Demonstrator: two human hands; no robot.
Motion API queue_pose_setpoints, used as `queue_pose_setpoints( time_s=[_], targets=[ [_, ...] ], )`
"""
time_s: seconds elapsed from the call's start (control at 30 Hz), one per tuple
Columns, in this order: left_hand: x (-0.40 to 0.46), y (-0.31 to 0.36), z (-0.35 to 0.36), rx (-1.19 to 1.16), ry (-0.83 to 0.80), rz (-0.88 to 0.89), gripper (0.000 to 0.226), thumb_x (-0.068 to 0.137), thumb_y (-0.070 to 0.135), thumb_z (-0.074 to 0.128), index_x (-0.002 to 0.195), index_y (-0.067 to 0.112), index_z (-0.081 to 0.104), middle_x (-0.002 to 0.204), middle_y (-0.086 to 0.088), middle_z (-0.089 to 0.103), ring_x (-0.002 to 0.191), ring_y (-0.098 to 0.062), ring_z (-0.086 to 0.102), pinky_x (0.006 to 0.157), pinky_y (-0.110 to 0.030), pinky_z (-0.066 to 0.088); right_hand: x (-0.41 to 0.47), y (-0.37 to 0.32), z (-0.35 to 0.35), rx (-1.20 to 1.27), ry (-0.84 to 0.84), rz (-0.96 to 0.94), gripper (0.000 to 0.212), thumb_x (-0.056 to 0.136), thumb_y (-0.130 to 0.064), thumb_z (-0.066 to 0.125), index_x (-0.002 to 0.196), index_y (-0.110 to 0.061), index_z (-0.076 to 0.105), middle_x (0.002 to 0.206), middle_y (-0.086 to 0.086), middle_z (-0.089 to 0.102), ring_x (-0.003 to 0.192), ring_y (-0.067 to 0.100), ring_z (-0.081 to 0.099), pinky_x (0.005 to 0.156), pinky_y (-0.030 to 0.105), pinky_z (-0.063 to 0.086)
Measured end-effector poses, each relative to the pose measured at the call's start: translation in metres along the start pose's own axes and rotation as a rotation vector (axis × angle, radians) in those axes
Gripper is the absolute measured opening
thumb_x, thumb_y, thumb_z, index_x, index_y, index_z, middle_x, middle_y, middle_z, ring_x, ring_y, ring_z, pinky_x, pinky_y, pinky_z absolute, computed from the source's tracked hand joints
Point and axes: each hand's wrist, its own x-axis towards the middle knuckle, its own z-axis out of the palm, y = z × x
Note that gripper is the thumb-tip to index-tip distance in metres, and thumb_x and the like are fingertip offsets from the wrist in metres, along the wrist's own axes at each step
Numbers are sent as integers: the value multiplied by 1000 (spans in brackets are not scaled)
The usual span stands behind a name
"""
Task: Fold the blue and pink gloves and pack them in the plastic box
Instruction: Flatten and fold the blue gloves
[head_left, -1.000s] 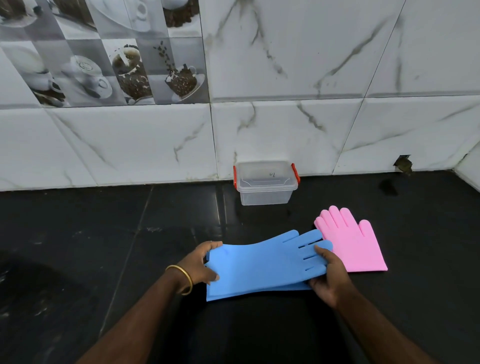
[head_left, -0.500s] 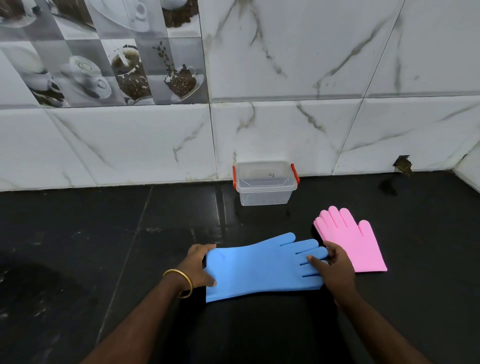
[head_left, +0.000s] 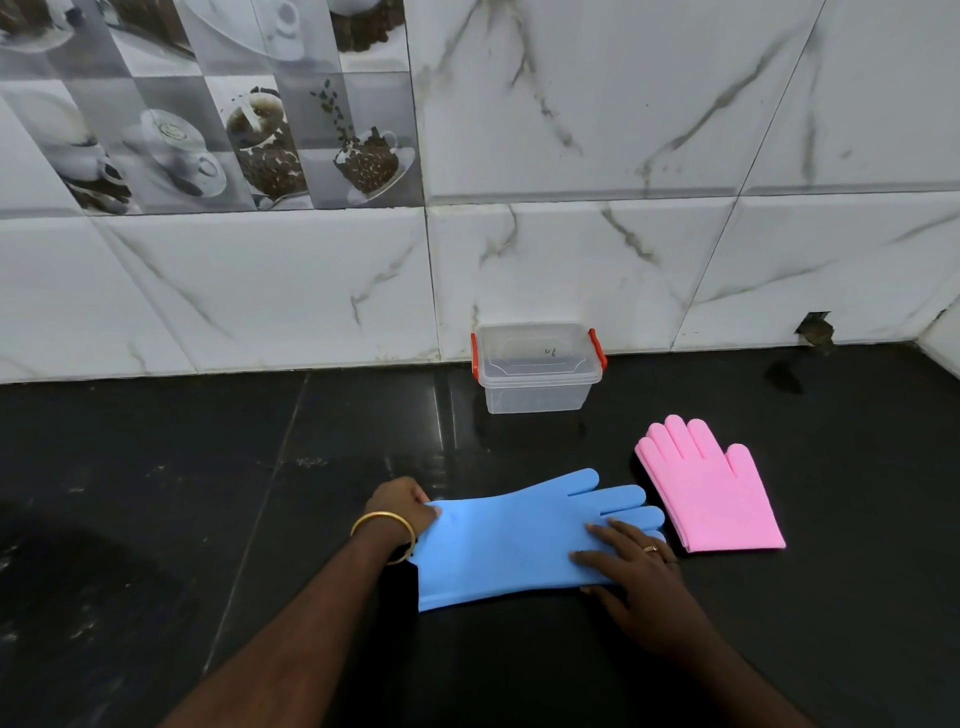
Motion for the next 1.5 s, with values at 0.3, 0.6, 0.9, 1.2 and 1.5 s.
queue_pose_setpoints(
  time_s=[0.3, 0.6, 0.9, 1.2, 1.5],
  targets=[
    [13, 7, -18, 207, -279, 41, 26, 74, 25, 77, 96, 11, 72, 98, -6, 72, 86, -20, 65, 70, -26, 46, -5, -11, 3, -174, 201, -126, 53, 64, -30, 90, 114, -37, 72, 128, -5, 67, 124, 29, 59, 94, 48, 48],
    [20, 17, -31, -456, -339, -193, 12, 91, 14, 62, 100, 11, 55, 86, -13, 57, 63, -23, 55, 62, -38, 53, 18, -25, 8, -221, 271, -92, 52, 62, -29, 89, 111, -35, 74, 124, -4, 69, 121, 27, 62, 98, 52, 46],
    [-4, -20, -15, -764, -353, -39, 68, 61, 2, 86, 109, 38, 54, 106, -10, 64, 90, -25, 71, 62, -40, 59, 17, -34, 14, 19, 159, 22, 61, 92, -62, 41, 149, -39, 34, 157, -19, 25, 149, 6, 5, 122, 36, -5],
    [-27, -28, -6, -542, -211, 193, 80, 57, -1, 88, 127, 20, 56, 133, -9, 50, 115, -24, 57, 96, -40, 52, 115, -110, 2, 1132, 345, 234, 62, 97, -35, 55, 151, -30, 25, 157, -5, 31, 141, 10, 34, 118, 41, 32],
    [-42, -4, -22, -363, -163, 369, 91, 66, 9, 84, 142, 29, 38, 147, 6, 28, 133, -14, 35, 108, -30, 38, 138, -105, 32, 1191, 428, 375, 62, 96, -32, 59, 150, -22, 30, 151, -1, 39, 137, 8, 36, 108, 27, 35]
  ],
)
